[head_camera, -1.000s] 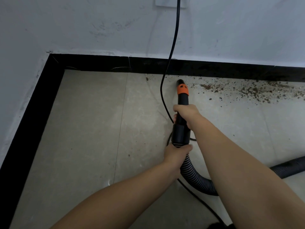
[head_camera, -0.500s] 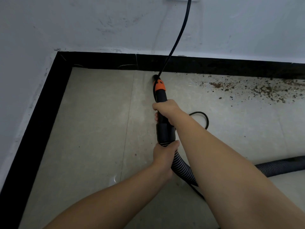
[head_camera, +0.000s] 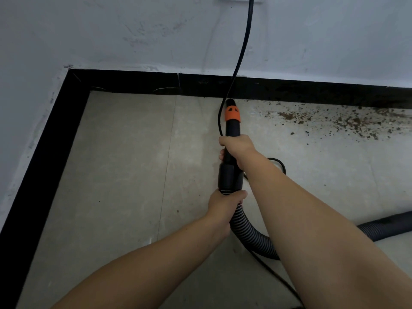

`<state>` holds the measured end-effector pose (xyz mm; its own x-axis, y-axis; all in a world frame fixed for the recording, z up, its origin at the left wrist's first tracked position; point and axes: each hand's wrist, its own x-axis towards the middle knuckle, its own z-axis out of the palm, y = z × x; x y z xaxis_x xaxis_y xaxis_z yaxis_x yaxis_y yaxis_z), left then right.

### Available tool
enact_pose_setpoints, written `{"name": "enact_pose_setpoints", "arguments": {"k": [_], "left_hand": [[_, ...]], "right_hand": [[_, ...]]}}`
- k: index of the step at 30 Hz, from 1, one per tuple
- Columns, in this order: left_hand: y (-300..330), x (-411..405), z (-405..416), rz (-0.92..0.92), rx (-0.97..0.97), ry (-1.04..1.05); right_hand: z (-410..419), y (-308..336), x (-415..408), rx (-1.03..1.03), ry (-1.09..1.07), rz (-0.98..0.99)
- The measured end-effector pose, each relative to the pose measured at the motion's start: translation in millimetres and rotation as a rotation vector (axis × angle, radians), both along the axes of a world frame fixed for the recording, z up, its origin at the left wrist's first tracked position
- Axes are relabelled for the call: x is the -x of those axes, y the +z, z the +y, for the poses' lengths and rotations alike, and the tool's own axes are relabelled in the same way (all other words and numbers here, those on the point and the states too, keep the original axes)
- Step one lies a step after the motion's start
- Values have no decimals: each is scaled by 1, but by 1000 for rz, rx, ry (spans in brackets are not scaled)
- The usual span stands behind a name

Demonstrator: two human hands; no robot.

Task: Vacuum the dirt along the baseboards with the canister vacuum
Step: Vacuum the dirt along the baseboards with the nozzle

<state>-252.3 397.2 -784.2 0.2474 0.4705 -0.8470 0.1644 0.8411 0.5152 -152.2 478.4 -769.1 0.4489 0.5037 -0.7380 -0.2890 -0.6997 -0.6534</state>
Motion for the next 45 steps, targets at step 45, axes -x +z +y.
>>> {"name": "enact_pose_setpoints", "arguments": {"k": [45], "left_hand": [[18,5,-16,64,24,-275]], "right_hand": [[-31,18,4,87,-40,-28]]}}
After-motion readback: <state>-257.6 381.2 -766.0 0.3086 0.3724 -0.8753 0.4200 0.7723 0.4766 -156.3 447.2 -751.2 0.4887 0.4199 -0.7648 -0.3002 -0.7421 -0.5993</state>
